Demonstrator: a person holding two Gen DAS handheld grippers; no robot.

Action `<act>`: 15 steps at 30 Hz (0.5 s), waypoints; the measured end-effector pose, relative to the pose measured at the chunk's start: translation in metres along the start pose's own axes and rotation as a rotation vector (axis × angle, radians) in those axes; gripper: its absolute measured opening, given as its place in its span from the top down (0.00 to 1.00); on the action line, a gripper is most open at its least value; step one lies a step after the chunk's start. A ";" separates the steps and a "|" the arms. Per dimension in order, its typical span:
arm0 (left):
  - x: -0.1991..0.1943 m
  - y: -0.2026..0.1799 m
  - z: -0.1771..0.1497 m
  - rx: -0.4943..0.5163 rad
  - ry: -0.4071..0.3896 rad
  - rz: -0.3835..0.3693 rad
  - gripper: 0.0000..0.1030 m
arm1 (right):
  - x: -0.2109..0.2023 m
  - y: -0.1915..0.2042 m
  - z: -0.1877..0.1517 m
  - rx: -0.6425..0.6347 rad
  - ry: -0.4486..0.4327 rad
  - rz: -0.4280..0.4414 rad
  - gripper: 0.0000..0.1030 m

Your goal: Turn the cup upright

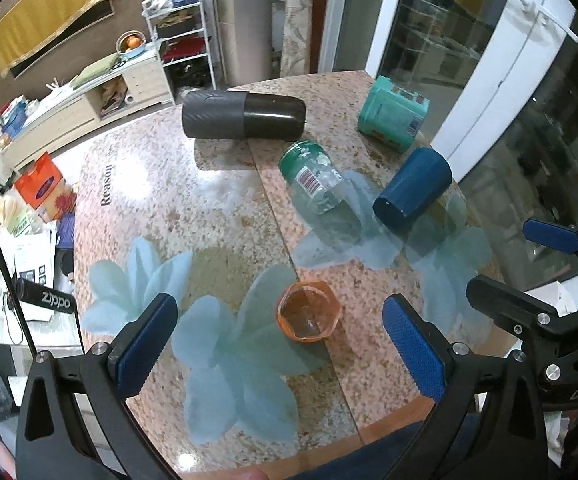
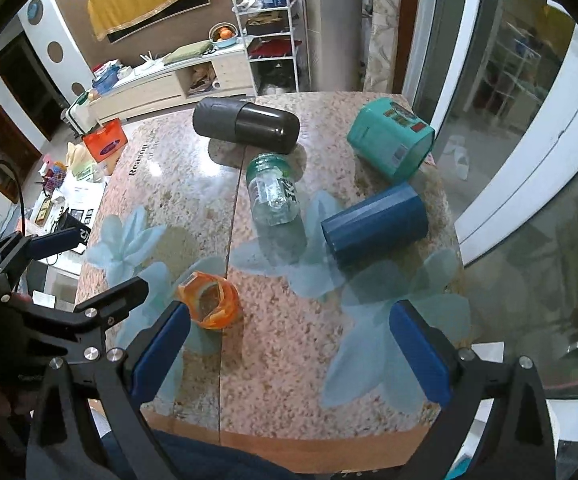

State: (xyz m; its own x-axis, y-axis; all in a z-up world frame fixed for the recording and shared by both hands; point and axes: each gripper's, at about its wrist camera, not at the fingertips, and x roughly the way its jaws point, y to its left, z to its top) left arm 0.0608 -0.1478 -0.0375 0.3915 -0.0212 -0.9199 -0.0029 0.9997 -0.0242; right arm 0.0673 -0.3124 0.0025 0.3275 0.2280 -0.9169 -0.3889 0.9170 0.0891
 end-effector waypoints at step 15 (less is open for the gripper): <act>-0.002 0.000 -0.012 -0.015 0.009 0.007 0.00 | 0.005 0.000 -0.005 -0.009 0.010 0.015 0.02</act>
State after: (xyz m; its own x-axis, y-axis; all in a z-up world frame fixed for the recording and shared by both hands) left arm 0.0491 -0.1478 -0.0406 0.3832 -0.0142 -0.9236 -0.0193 0.9995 -0.0233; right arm 0.0652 -0.3129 -0.0043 0.3127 0.2379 -0.9196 -0.4012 0.9106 0.0992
